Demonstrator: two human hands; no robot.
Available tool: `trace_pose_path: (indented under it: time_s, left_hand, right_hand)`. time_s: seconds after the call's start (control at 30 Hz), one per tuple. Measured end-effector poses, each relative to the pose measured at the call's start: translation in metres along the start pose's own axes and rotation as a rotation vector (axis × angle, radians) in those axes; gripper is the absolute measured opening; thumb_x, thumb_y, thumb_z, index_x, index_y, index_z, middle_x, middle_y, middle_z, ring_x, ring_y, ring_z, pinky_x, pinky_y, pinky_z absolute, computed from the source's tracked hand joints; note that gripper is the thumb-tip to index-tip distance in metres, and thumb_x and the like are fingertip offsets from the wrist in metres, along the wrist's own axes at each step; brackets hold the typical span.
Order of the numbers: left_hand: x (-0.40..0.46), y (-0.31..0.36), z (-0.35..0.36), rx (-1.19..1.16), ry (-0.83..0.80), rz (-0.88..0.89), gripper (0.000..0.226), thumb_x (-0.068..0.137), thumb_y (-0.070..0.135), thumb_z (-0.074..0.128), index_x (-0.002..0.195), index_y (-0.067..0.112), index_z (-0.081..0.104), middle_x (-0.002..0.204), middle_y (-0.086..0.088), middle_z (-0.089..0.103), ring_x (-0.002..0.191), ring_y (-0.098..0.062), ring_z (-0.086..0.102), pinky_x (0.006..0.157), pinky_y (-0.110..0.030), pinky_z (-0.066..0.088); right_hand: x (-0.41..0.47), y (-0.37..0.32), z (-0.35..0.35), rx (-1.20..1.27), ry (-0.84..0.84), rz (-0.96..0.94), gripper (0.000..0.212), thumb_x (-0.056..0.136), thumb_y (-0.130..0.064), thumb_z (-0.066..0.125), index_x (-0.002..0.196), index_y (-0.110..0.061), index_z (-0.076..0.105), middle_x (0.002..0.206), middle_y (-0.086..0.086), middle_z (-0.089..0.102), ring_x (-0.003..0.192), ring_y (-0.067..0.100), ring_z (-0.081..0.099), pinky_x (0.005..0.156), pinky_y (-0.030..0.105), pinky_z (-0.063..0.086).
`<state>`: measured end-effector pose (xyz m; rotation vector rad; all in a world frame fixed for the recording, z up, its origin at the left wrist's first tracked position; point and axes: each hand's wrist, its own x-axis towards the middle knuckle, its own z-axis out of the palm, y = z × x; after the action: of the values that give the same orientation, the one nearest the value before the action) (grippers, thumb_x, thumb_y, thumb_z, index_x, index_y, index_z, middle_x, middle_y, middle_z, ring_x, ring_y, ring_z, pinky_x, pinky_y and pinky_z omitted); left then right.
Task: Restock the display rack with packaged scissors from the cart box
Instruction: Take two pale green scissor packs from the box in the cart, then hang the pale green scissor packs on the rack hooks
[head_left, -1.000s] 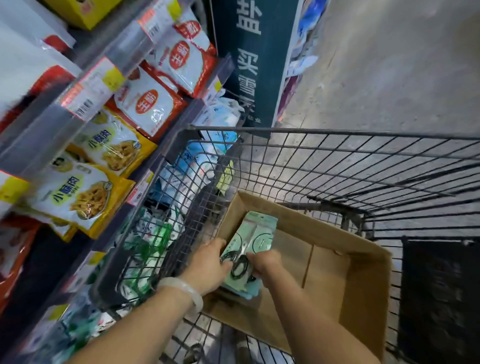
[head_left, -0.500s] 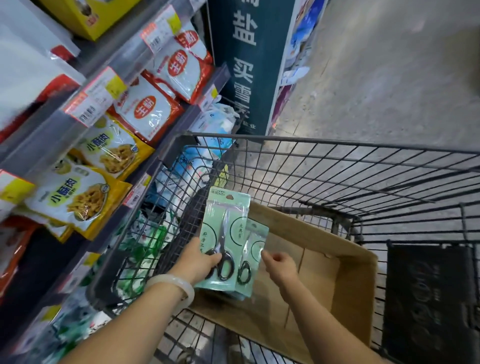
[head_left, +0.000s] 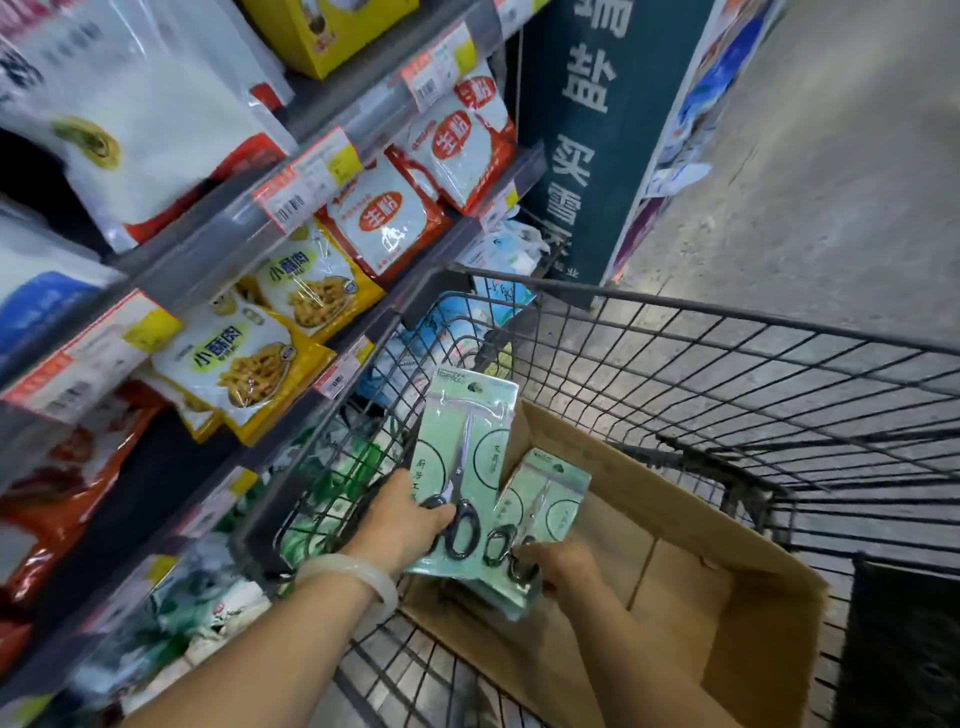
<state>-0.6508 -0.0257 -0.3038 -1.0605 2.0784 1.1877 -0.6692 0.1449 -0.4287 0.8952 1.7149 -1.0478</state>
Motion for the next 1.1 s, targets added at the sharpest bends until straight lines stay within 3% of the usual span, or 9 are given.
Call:
trace_pose_path:
  time_s: [0.27, 0.43, 0.6, 0.73, 0.77, 0.83, 0.9, 1.0, 1.1]
  left_hand:
    - [-0.024, -0.021, -0.021, -0.201, 0.09, 0.088, 0.051, 0.082, 0.021, 0.068, 0.125, 0.018, 0.041, 0.121, -0.002, 0.059, 0.112, -0.025, 0.056, 0.1, -0.049, 0.046]
    - [-0.088, -0.03, -0.053, -0.28, 0.17, 0.174, 0.027, 0.088, 0.015, 0.062, 0.106, 0.015, 0.041, 0.111, -0.003, 0.056, 0.098, -0.02, 0.052, 0.093, -0.036, 0.045]
    - [-0.177, -0.08, -0.095, -0.367, 0.323, 0.273, 0.04, 0.093, 0.02, 0.056, 0.125, 0.007, 0.035, 0.132, -0.009, 0.044, 0.116, -0.024, 0.045, 0.086, -0.027, 0.035]
    - [-0.261, -0.163, -0.134, -0.534, 0.456, 0.302, 0.034, 0.091, 0.013, 0.059, 0.12, 0.009, 0.043, 0.116, -0.002, 0.054, 0.098, -0.016, 0.049, 0.079, -0.027, 0.04]
    - [-0.282, -0.186, -0.143, -0.555, 0.499, 0.302, 0.034, 0.091, 0.013, 0.059, 0.121, 0.01, 0.044, 0.116, 0.002, 0.053, 0.1, -0.015, 0.049, 0.08, -0.027, 0.041]
    - [-0.323, -0.237, -0.159, -0.602, 0.566, 0.298, 0.033, 0.091, 0.01, 0.06, 0.121, 0.014, 0.048, 0.117, 0.004, 0.054, 0.106, -0.013, 0.049, 0.088, -0.027, 0.042]
    - [-0.358, -0.288, -0.174, -0.61, 0.621, 0.267, 0.041, 0.089, 0.015, 0.062, 0.127, 0.008, 0.047, 0.127, -0.004, 0.056, 0.118, -0.02, 0.053, 0.1, -0.036, 0.044]
    - [-0.412, -0.373, -0.187, -0.695, 0.695, 0.168, 0.055, 0.088, 0.028, 0.062, 0.135, 0.017, 0.035, 0.122, -0.003, 0.051, 0.107, -0.02, 0.052, 0.096, -0.034, 0.043]
    - [-0.465, -0.439, -0.189, -0.806, 0.815, 0.12, 0.042, 0.091, 0.016, 0.059, 0.129, 0.012, 0.041, 0.113, -0.002, 0.054, 0.094, -0.016, 0.052, 0.075, -0.026, 0.047]
  right_hand:
    - [-0.054, 0.002, -0.009, 0.22, -0.149, -0.087, 0.021, 0.089, 0.001, 0.057, 0.109, -0.005, 0.054, 0.078, 0.009, 0.061, 0.052, 0.013, 0.056, 0.033, 0.018, 0.041]
    - [-0.122, 0.005, -0.018, 0.272, -0.146, -0.409, 0.029, 0.086, 0.002, 0.059, 0.114, -0.005, 0.054, 0.108, 0.018, 0.066, 0.083, 0.027, 0.064, 0.065, 0.037, 0.054]
    - [-0.229, 0.004, 0.01, 0.098, -0.186, -0.752, 0.02, 0.086, -0.004, 0.063, 0.104, -0.009, 0.057, 0.091, 0.011, 0.066, 0.075, 0.026, 0.057, 0.073, 0.046, 0.053]
    - [-0.32, 0.036, 0.066, -0.074, -0.344, -0.943, 0.014, 0.087, 0.001, 0.059, 0.081, -0.009, 0.053, 0.052, -0.008, 0.05, 0.045, 0.005, 0.049, 0.049, 0.02, 0.042]
    - [-0.338, 0.048, 0.085, -0.15, -0.374, -0.987, 0.008, 0.086, -0.003, 0.062, 0.089, -0.006, 0.055, 0.057, -0.003, 0.054, 0.053, 0.012, 0.053, 0.055, 0.024, 0.046]
    - [-0.365, 0.078, 0.128, -0.289, -0.441, -1.035, 0.036, 0.082, -0.013, 0.069, 0.114, -0.005, 0.054, 0.102, 0.016, 0.065, 0.092, 0.03, 0.062, 0.086, 0.04, 0.053]
    - [-0.386, 0.105, 0.165, -0.349, -0.534, -1.057, 0.053, 0.081, -0.012, 0.071, 0.129, -0.008, 0.049, 0.134, 0.014, 0.053, 0.116, 0.027, 0.056, 0.097, 0.038, 0.048]
    - [-0.438, 0.155, 0.217, -0.492, -0.667, -1.083, 0.023, 0.085, -0.001, 0.063, 0.104, -0.01, 0.056, 0.099, 0.007, 0.066, 0.079, 0.012, 0.06, 0.06, 0.011, 0.048]
    - [-0.475, 0.198, 0.266, -0.604, -0.791, -1.134, 0.025, 0.084, 0.006, 0.061, 0.099, -0.015, 0.057, 0.097, 0.007, 0.067, 0.073, 0.009, 0.06, 0.049, 0.007, 0.045]
